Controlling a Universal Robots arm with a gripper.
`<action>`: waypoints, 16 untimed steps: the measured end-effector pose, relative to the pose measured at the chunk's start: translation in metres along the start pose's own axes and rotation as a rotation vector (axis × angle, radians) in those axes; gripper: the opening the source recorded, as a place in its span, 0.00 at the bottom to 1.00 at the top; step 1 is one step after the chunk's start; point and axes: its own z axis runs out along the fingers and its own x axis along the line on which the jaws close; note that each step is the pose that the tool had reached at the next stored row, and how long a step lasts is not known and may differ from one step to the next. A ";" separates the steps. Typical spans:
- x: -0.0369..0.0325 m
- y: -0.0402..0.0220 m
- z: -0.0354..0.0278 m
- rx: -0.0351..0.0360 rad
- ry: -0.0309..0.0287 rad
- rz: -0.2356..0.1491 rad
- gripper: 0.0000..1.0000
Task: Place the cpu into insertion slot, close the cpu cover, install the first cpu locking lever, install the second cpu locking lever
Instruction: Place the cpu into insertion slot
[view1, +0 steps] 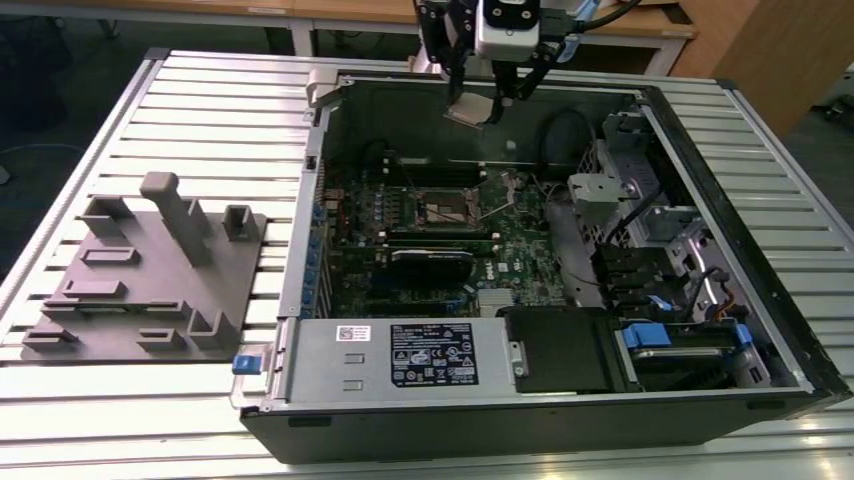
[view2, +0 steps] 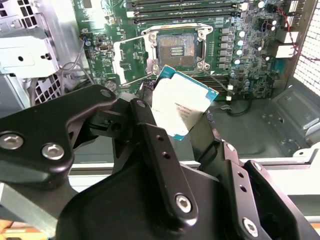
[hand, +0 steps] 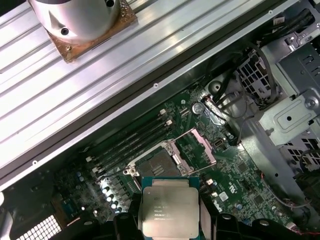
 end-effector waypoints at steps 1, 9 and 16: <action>0.0000 0.0000 0.0000 0.0000 -0.0002 0.002 0.54; 0.0000 0.0000 0.0000 -0.0003 -0.0015 0.017 0.54; 0.0000 0.0000 0.0000 -0.0004 -0.0020 0.022 0.54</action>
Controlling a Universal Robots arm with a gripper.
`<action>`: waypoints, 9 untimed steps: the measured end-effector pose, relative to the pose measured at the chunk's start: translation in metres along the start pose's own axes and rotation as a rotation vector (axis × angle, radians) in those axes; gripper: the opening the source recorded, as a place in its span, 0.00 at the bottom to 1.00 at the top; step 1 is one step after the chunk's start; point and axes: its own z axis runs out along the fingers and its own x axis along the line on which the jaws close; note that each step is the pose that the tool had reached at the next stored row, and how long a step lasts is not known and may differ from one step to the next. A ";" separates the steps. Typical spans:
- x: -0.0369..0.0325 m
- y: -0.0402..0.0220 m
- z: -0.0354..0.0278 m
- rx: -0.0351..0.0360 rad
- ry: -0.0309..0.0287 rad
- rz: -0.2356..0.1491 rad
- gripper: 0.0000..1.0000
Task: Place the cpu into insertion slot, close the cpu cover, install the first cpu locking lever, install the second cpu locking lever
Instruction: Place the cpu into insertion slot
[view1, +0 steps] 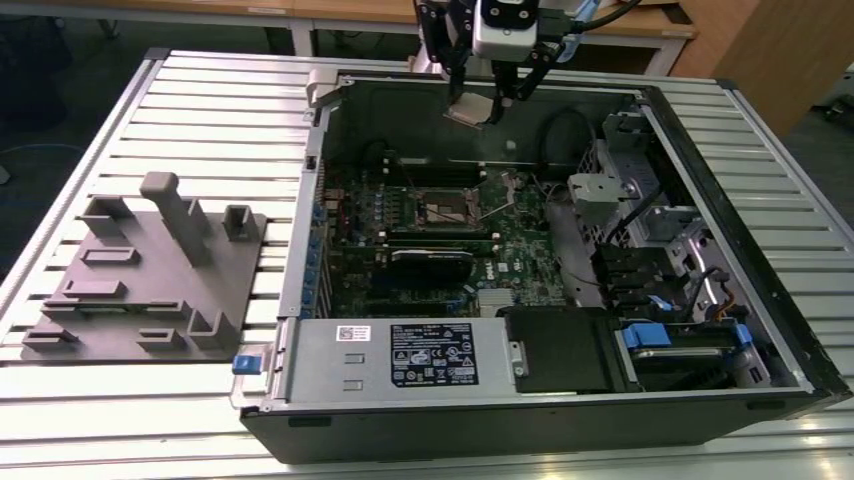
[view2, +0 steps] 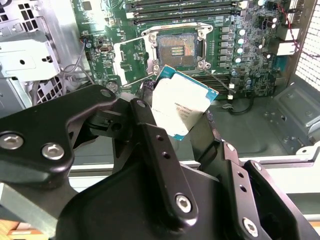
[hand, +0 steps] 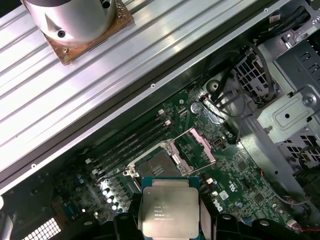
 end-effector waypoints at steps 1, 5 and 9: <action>0.0000 0.0000 0.0000 0.0000 0.0000 0.000 0.54; 0.0000 0.0000 0.0000 0.0000 -0.0004 0.004 0.54; 0.0000 0.0000 0.0000 -0.0001 -0.0009 0.010 0.54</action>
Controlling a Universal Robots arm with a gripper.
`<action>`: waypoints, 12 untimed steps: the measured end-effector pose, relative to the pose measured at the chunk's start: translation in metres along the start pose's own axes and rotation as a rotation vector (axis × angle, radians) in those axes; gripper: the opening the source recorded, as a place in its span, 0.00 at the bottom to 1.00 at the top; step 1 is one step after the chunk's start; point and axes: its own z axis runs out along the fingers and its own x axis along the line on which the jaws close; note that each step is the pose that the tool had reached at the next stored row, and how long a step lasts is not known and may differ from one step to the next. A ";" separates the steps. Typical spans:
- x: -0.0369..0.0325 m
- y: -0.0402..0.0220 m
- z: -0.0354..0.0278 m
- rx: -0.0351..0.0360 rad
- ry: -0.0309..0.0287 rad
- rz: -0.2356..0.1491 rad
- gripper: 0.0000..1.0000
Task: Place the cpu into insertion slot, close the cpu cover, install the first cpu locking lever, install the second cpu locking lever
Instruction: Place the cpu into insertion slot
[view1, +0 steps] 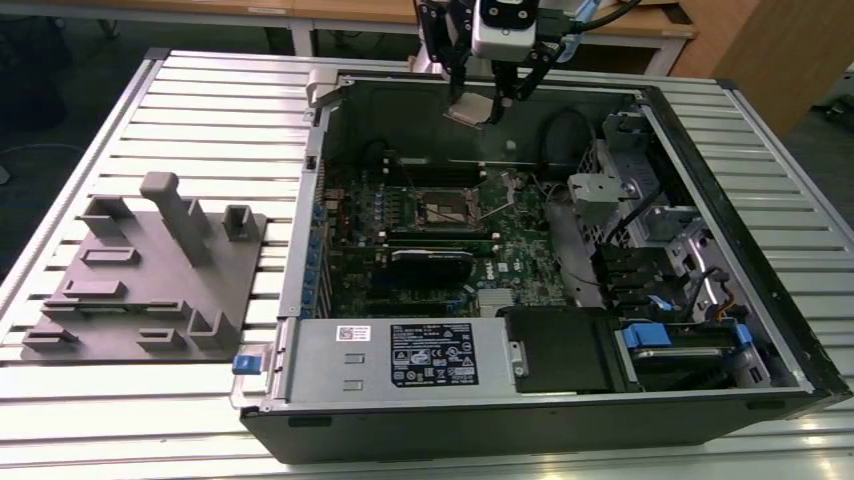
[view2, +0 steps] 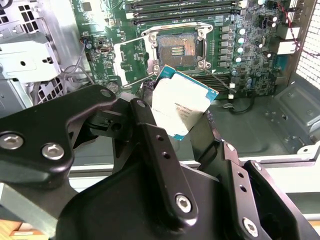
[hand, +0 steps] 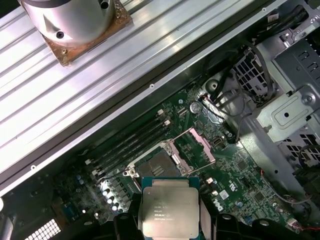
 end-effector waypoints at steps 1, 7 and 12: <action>0.0000 0.0000 0.0000 -0.0001 -0.0002 0.002 0.54; 0.0000 0.0000 0.0000 -0.0002 -0.0010 0.011 0.54; 0.0000 0.0000 0.0000 -0.0004 -0.0017 0.019 0.54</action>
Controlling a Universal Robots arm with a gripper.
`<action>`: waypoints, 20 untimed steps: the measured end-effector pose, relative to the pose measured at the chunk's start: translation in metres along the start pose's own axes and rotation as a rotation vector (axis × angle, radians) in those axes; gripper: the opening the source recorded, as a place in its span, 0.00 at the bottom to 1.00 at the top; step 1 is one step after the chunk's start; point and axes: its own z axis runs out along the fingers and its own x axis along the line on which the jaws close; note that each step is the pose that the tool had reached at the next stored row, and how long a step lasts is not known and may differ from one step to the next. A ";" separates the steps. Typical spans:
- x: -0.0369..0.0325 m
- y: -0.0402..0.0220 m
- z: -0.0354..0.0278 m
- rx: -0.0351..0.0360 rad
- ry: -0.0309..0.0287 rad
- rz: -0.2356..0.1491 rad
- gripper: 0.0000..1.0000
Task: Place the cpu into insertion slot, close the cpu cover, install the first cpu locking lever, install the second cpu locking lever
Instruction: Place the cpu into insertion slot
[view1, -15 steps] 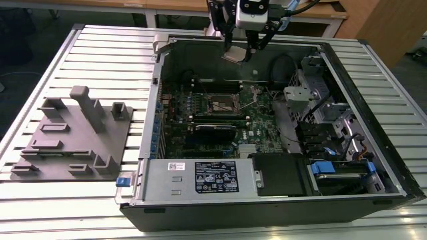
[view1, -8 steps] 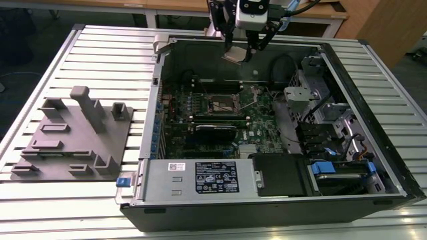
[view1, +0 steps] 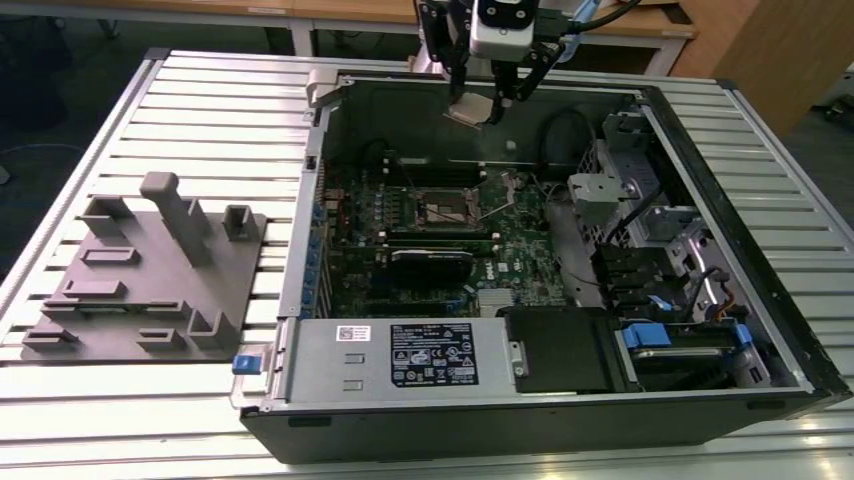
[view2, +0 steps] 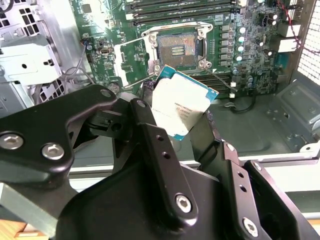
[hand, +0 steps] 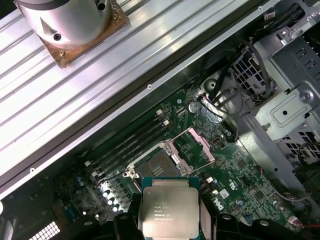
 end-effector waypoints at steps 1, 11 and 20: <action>0.0000 0.0000 0.0000 -0.0001 -0.0002 0.002 0.54; 0.0000 0.0000 0.0001 -0.0004 -0.0017 0.019 0.54; 0.0000 0.0000 0.0001 -0.0007 -0.0032 0.036 0.54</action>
